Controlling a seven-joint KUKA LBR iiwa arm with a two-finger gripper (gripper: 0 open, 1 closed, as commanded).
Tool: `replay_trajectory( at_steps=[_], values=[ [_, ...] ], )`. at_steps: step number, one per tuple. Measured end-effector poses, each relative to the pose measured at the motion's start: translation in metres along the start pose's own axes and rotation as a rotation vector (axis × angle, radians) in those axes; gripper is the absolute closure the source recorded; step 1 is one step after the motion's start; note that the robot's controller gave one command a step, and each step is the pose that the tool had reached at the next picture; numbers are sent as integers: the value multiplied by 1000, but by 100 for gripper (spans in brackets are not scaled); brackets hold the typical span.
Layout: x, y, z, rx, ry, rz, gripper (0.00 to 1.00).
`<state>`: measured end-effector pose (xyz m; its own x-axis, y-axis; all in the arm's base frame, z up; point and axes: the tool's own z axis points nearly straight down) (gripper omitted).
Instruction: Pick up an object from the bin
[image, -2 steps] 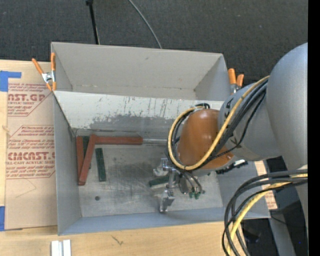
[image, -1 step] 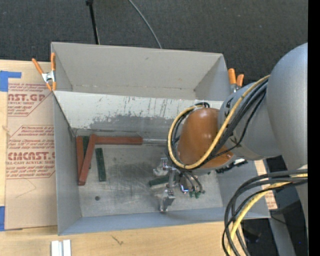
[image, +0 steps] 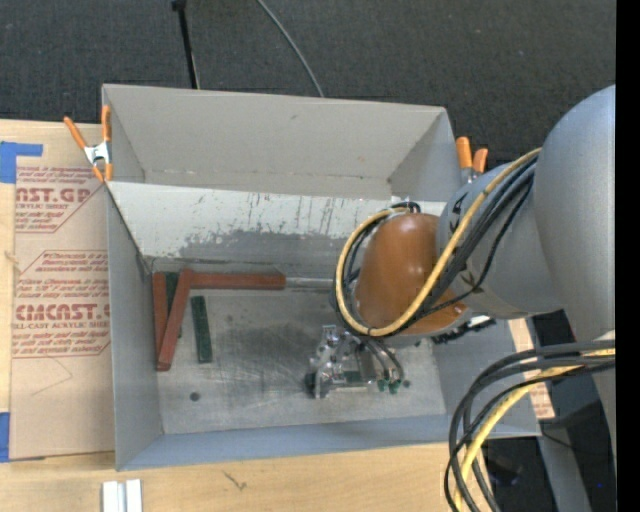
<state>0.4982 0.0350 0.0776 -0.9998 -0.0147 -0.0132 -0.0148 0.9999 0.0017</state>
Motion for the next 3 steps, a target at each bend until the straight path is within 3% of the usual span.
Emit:
replay_trajectory(
  at_steps=[2,3],
  values=[
    [1,0,-3,0,5,0,100],
    [4,0,-17,1,20,-1,100]
  ],
)
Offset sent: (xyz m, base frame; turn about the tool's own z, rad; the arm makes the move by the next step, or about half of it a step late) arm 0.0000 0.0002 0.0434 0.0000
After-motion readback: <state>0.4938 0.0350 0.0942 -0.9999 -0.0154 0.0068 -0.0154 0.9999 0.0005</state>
